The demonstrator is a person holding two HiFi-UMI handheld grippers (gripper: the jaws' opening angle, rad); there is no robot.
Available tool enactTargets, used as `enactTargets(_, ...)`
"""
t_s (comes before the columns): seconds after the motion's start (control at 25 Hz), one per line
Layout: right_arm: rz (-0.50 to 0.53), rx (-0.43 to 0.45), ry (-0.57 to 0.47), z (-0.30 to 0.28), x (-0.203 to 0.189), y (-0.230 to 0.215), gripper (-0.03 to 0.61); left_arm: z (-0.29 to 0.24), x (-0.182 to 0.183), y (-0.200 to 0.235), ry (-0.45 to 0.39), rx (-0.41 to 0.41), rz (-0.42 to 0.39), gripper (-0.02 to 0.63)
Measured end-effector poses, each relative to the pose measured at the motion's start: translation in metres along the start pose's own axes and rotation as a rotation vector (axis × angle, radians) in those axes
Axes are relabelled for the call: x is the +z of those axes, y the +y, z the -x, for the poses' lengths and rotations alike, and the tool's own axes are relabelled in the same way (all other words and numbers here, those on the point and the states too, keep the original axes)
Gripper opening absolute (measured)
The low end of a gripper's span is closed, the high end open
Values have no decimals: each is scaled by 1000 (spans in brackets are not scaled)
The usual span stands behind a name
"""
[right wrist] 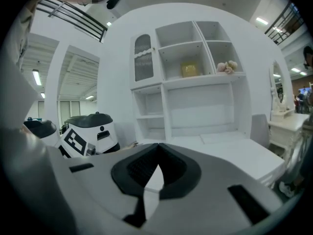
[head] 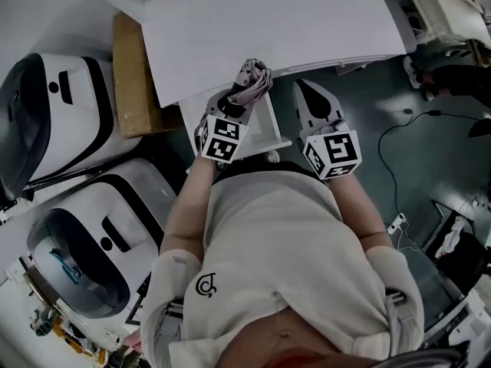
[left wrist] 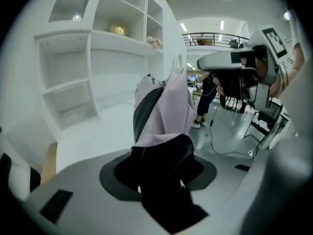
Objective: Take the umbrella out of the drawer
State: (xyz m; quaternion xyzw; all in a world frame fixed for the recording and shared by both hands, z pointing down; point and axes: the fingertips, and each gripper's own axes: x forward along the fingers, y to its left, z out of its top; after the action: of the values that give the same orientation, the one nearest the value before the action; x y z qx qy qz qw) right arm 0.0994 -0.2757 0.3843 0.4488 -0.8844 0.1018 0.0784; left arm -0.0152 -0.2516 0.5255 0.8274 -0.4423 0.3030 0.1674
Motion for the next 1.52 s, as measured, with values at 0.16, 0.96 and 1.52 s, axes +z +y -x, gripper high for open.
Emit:
enactTargets(0.16,27,20,-58,-6,31,2,6,38,55,14,-163,67,9,212)
enactTargets(0.96,136,193,-200,-21,90,72,6,241,134,91,-607,450,48,213)
enactTargets(1.52,141,219,-229,-17,101,74,5,244,134,86,-614,459,82,214)
